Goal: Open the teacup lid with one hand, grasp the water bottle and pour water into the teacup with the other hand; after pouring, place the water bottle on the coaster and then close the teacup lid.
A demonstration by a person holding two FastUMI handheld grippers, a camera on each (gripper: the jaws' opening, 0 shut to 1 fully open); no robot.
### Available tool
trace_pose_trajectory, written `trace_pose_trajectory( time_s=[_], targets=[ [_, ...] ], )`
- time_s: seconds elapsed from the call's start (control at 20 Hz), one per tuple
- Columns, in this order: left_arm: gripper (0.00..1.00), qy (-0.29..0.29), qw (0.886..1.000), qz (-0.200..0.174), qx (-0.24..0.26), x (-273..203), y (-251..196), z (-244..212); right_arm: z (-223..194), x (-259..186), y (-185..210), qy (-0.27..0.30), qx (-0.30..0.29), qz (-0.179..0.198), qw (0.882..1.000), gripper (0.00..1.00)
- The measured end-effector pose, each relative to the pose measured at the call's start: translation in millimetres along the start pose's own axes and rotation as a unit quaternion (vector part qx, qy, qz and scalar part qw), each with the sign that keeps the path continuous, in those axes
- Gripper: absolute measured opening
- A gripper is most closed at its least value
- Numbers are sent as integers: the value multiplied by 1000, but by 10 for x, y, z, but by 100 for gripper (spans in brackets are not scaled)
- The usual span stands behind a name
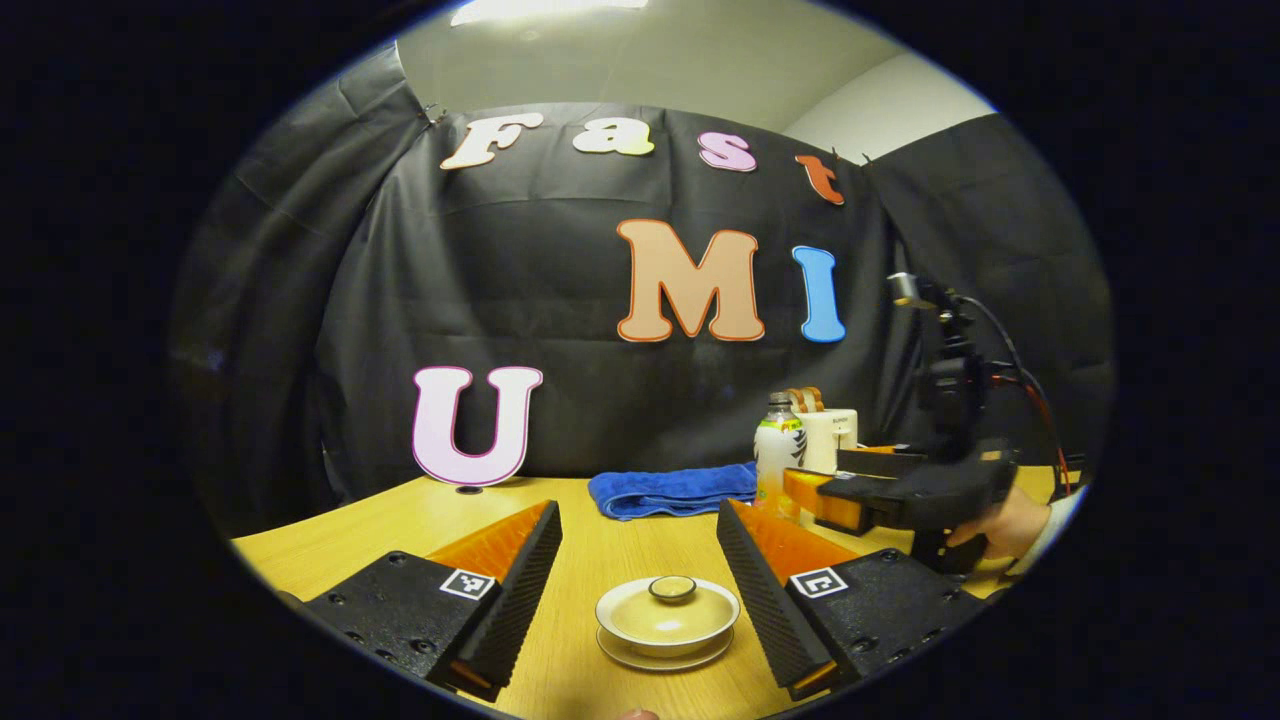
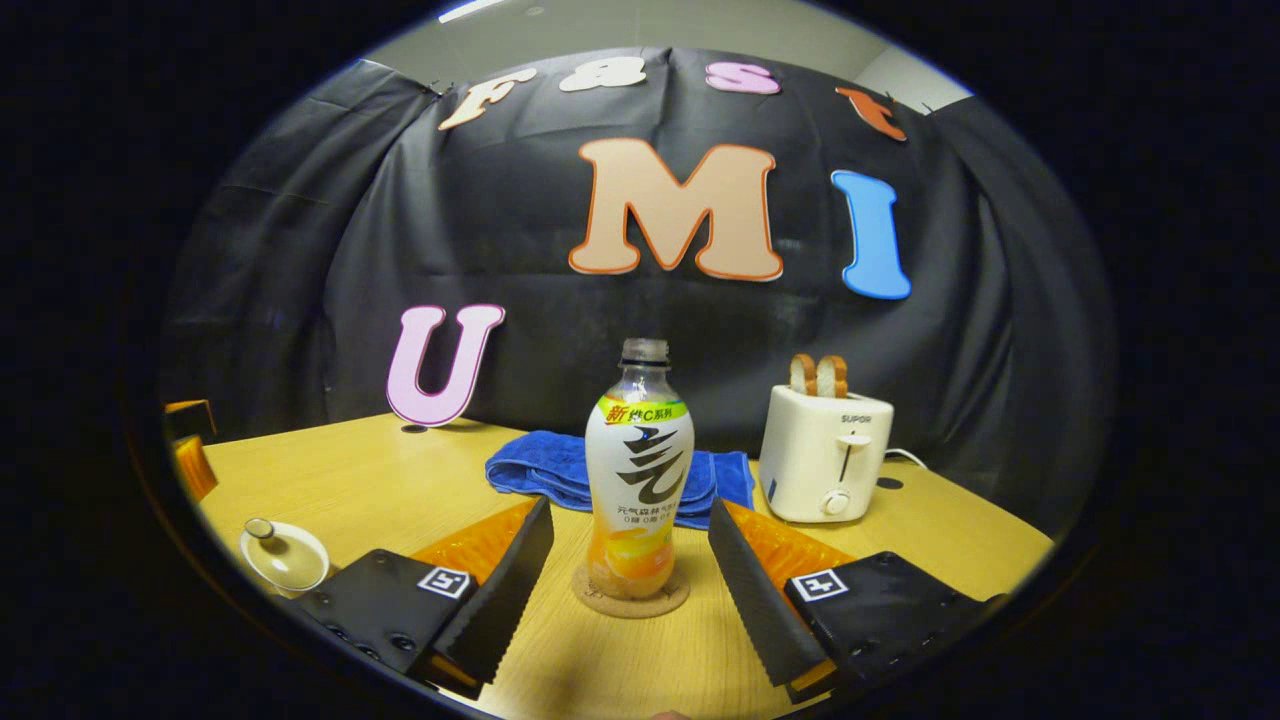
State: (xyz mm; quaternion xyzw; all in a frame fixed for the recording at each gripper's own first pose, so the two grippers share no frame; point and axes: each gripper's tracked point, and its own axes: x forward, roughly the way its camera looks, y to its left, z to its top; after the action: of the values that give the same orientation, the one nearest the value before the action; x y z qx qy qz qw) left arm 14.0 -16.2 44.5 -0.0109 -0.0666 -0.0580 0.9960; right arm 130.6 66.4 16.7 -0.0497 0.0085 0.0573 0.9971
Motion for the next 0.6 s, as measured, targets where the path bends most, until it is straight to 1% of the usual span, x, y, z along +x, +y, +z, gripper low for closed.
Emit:
trace_pose_trajectory(
  time_s=[0.15, 0.3, 0.35, 0.45, 0.6],
  targets=[
    [91, -14, 1000, 18, 3, -19, 34, 43, 97, -482, 8, -30, 15, -3, 999, 99],
    [91, -19, 999, 29, 10, -31, 52, 54, -26, -816, 72, -14, 40, 5, 999, 99],
    [92, -18, 999, 32, 12, -30, 61, 38, -54, -888, 80, -8, 45, 4, 999, 99],
    [91, -19, 999, 39, 15, -45, 89, 21, -115, -996, 77, -5, 50, -1, 999, 100],
    [91, -12, 999, 43, 8, -45, 77, -54, -231, -1076, 73, 6, 39, -5, 999, 99]
  ],
)
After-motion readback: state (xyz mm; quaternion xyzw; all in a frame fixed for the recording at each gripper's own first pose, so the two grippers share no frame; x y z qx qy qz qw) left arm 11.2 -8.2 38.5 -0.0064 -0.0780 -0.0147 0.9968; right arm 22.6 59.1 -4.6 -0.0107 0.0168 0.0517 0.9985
